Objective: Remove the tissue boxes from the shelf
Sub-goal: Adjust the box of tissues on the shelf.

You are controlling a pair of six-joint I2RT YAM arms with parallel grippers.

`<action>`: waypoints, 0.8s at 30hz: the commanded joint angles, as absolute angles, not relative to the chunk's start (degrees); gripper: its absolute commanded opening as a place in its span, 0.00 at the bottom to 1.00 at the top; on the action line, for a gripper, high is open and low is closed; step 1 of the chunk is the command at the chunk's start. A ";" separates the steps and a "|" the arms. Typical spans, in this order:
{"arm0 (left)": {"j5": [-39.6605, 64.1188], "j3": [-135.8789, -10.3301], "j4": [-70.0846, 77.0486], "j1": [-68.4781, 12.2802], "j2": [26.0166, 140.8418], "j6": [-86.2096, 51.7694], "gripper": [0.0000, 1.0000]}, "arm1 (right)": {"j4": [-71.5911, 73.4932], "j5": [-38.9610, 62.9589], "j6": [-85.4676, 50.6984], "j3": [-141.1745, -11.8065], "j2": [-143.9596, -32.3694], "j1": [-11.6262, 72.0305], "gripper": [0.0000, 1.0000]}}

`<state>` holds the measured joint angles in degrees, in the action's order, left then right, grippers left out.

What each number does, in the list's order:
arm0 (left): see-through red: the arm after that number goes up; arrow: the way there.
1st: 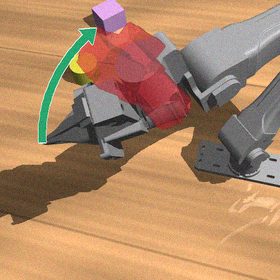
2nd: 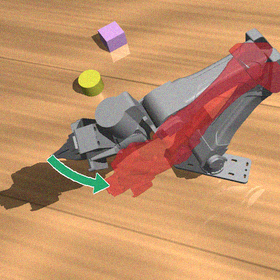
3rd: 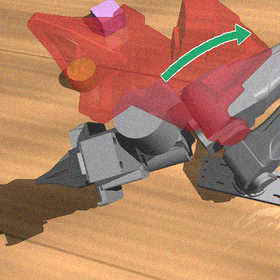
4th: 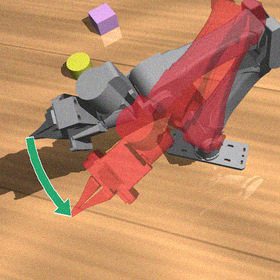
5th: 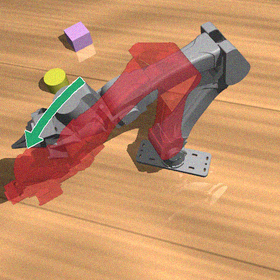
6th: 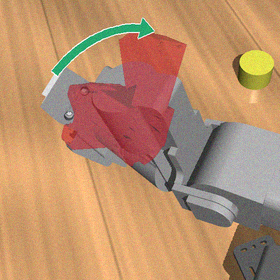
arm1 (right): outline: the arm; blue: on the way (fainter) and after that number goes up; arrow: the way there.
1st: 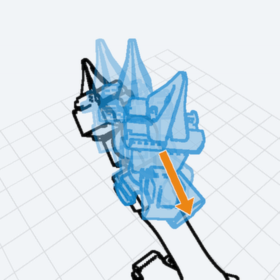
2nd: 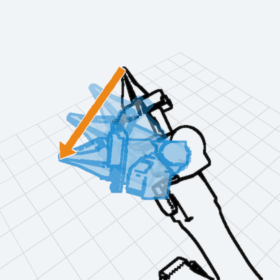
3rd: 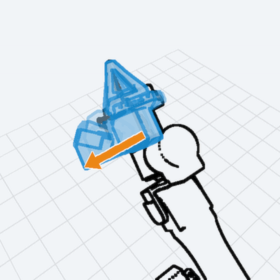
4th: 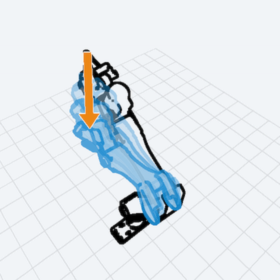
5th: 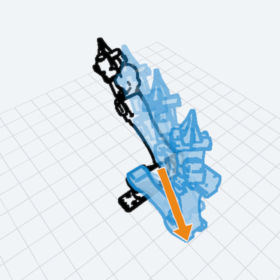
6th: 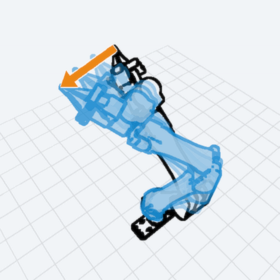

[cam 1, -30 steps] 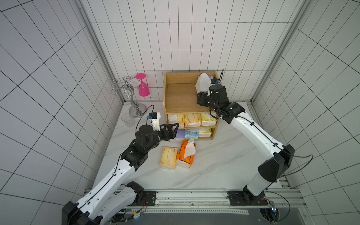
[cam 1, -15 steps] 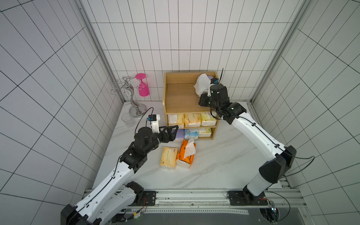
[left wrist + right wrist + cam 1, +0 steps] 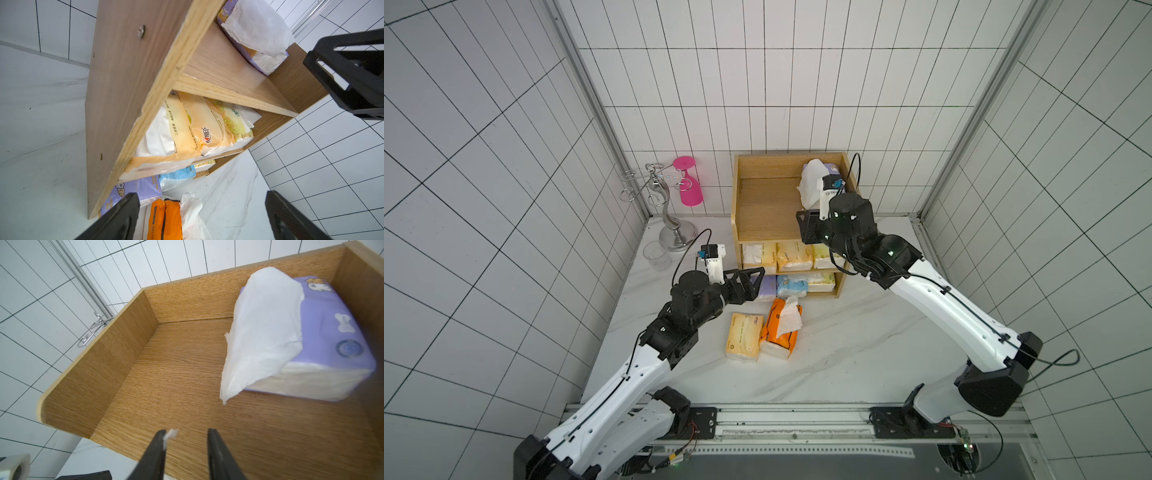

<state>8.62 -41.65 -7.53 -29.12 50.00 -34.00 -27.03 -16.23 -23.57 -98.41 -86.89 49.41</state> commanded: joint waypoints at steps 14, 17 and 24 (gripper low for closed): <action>7.31 -45.44 -6.99 -28.93 53.72 -30.94 0.98 | -31.56 -20.24 -29.36 -111.85 -95.80 40.38 0.79; 7.94 -45.18 -6.72 -28.97 53.62 -30.94 0.98 | -30.68 -19.85 -29.90 -112.85 -98.02 39.26 0.79; 8.97 -44.31 -6.05 -28.92 53.17 -30.86 0.98 | -26.77 -19.61 -29.70 -113.40 -101.85 38.50 0.75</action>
<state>7.94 -44.03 -7.49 -29.12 53.54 -31.86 -29.54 -20.16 -29.39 -111.44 -100.14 39.31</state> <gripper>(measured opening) 0.984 0.764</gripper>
